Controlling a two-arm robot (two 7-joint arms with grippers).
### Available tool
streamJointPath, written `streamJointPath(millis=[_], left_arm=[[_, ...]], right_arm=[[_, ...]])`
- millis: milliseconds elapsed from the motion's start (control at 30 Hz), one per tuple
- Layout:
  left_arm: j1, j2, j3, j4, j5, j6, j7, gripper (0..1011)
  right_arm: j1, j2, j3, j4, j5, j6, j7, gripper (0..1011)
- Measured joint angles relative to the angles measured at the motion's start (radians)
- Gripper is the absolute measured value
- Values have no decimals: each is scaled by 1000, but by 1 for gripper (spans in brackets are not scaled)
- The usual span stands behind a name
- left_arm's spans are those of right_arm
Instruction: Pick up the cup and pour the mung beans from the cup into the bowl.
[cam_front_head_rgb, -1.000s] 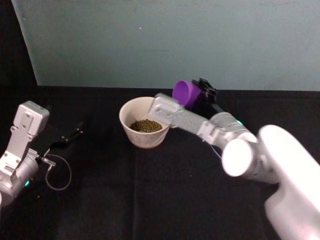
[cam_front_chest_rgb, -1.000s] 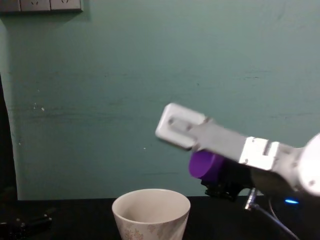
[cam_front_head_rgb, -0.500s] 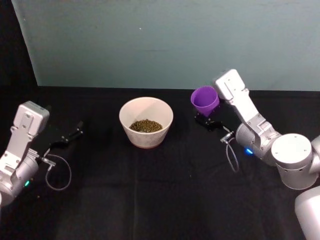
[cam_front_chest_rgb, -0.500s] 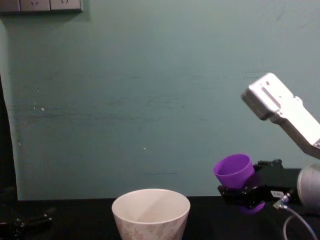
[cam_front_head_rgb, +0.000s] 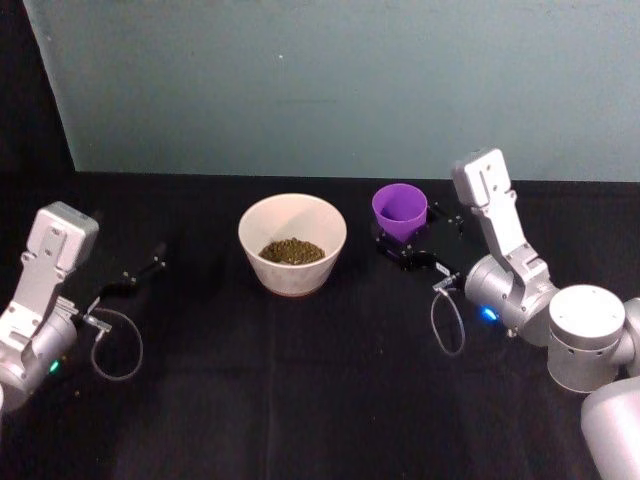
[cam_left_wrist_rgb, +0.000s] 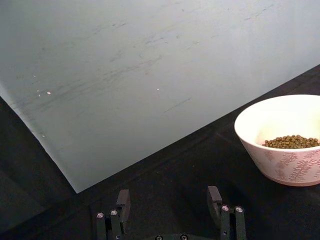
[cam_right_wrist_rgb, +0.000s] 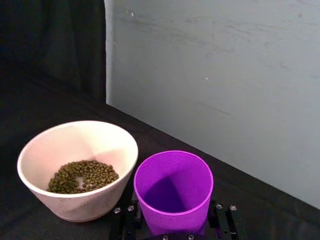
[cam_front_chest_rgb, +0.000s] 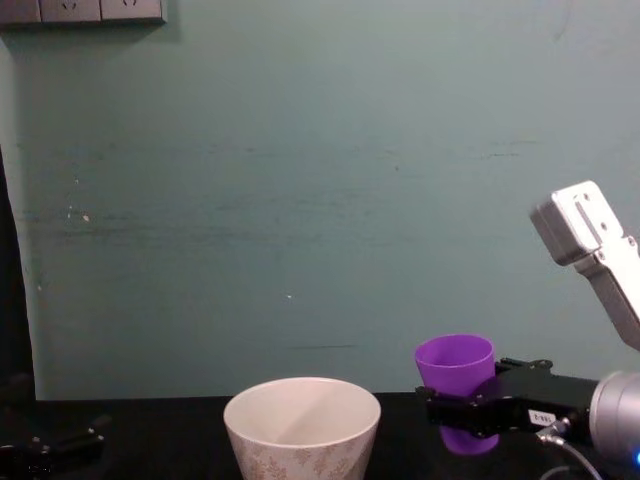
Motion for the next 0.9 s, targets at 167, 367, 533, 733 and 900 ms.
streamJointPath(millis=[167,367,533,733,900], left_arm=[[0,0,0,0,0,0,0,1011],[0,0,0,0,0,0,0,1011],[0,0,0,0,0,0,0,1012],[0,0,0,0,0,0,0,1011],[0,0,0,0,0,0,0,1011]], right_arm=[[4,-1,5,32,40,-20,7,726],[5,-1,13,58,81,-26,16,726],[5,0,14,75,108,-32,21,726],[9,3,7,96,132,-46,21,726],[16,3,2,115,154,-58,22,724]])
